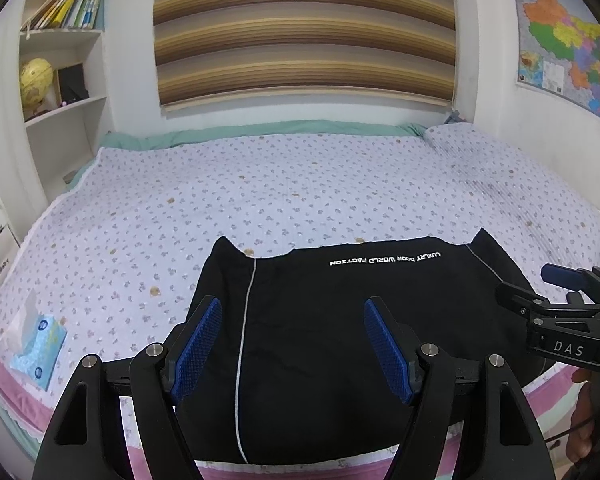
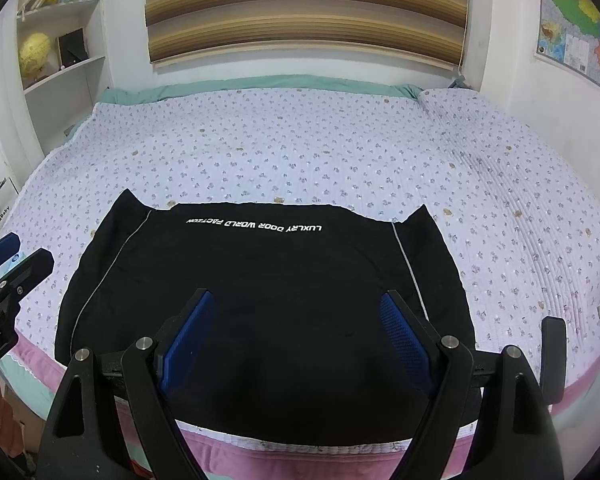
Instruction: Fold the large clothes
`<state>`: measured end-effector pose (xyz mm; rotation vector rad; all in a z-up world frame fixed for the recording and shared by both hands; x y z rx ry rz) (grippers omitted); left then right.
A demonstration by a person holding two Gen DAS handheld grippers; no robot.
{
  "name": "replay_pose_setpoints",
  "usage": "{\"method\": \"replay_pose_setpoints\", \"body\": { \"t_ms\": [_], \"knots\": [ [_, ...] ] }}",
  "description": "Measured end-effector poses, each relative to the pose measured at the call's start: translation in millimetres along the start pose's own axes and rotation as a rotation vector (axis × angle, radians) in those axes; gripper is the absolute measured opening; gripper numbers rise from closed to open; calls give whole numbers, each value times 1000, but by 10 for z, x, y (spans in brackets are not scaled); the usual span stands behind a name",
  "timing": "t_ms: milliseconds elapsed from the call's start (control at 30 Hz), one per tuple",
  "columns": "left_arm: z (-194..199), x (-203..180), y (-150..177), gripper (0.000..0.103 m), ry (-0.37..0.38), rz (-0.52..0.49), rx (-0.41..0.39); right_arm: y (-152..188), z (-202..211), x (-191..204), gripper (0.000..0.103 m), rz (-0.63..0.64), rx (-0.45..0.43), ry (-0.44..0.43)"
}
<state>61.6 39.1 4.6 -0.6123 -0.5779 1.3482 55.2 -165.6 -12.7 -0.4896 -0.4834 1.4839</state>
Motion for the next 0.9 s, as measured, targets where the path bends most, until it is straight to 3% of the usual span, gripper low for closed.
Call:
{"method": "replay_pose_setpoints", "body": {
  "t_ms": [633, 733, 900],
  "knots": [
    [-370, 91, -56, 75, -37, 9, 33, -85, -241, -179, 86, -11, 17, 8],
    [-491, 318, -120, 75, -83, 31, 23, -129, -247, -413, 86, -37, -10, 54],
    [-765, 802, -200, 75, -136, 89, 43, -157, -413, -1223, 87, -156, 7, 153]
  ]
}}
Point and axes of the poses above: each gripper's, at about its wrist camera, not at the fingertips, and z roughly against the way its jaws point, x to its left, y to its underside, the point moved 10 cm from there along -z, roughly the way its jaws point, and after that the axes turned 9 degrees about x, right-handed, at the moved point
